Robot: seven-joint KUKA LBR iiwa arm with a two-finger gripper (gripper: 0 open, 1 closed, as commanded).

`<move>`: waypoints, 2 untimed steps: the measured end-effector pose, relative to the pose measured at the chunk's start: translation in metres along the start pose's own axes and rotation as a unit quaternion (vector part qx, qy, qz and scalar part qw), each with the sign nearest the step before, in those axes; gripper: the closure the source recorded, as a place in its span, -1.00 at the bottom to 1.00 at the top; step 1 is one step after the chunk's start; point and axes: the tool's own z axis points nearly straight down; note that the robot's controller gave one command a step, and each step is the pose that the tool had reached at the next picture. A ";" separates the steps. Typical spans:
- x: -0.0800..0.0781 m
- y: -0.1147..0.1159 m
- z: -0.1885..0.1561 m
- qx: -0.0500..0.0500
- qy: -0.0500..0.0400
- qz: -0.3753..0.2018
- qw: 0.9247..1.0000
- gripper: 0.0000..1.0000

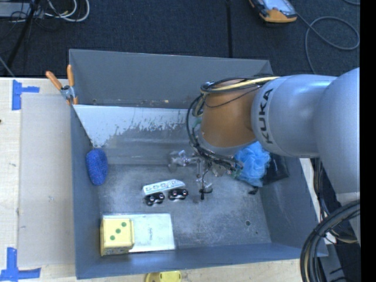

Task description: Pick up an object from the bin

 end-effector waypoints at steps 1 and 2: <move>0.002 0.039 0.001 0.001 0.001 -0.047 0.999 -1.00; -0.025 0.027 0.000 0.000 -0.001 -0.114 0.993 1.00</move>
Offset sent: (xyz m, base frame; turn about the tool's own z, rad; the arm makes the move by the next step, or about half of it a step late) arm 0.0060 0.0353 -0.0006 -0.2319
